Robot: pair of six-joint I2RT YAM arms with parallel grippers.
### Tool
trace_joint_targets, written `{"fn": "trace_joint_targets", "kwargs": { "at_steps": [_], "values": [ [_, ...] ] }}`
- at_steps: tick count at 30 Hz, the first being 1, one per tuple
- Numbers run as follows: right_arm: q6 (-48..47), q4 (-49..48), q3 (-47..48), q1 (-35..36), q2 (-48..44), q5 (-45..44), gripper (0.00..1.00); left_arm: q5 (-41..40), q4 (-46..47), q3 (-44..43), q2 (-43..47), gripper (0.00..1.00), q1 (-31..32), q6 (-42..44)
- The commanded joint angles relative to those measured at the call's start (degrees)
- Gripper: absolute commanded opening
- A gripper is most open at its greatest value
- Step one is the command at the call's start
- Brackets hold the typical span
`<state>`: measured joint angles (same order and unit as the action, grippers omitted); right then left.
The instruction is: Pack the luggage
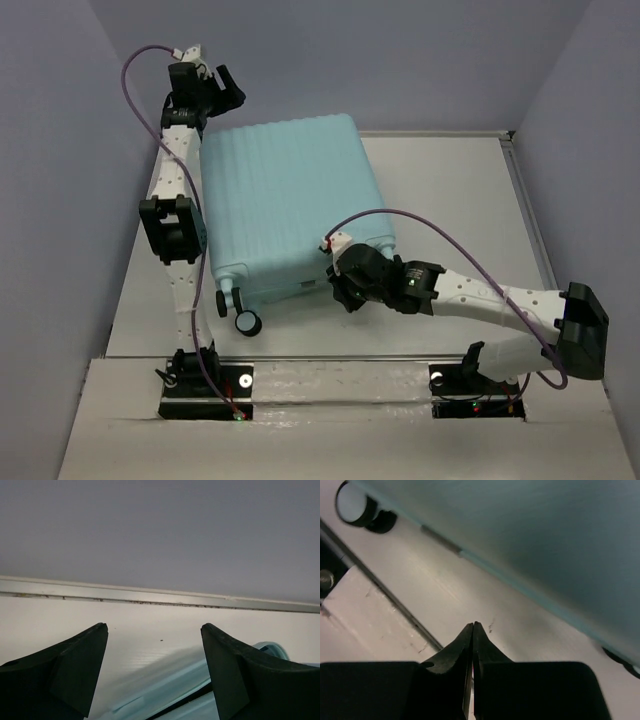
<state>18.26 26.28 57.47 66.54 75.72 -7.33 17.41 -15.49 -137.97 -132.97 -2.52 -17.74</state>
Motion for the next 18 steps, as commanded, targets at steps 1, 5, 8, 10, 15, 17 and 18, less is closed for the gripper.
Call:
{"fn": "trace_joint_targets", "kwargs": {
  "at_steps": [1, 5, 8, 10, 15, 17, 18],
  "values": [
    [1.1, -2.7, 1.5, -6.1, -1.6, -9.4, 0.07, 8.1, 3.0, -2.7, -3.7, 0.86, 1.0, 2.0],
    [-0.9, -6.2, 1.8, -12.3, -1.7, -8.5, 0.07, 11.2, 4.6, 7.7, -1.3, 0.78, 2.2, 3.3],
    [-2.3, -9.4, 2.8, -19.5, 0.7, -4.1, 0.07, 13.3, 8.3, 18.4, 3.9, 0.73, 2.2, 4.2],
    [-2.8, -11.1, 3.7, -22.0, 2.1, -2.3, 0.07, 11.5, 11.6, 30.3, 10.7, 0.72, 2.3, 3.6],
    [-3.4, -17.9, 11.8, -28.4, 11.7, 8.0, 0.07, 0.5, 16.7, 54.2, 25.5, 0.67, 2.3, -2.0],
    [-4.2, -18.5, 19.6, -29.1, 16.2, 11.4, 0.07, -2.5, 15.7, 63.6, 33.1, 0.66, 2.3, -2.7],
    [-4.4, -18.5, 22.5, -29.1, 21.1, 13.4, 0.07, -3.4, 15.6, 66.8, 35.7, 0.66, 2.3, -3.5]
  ]
}}
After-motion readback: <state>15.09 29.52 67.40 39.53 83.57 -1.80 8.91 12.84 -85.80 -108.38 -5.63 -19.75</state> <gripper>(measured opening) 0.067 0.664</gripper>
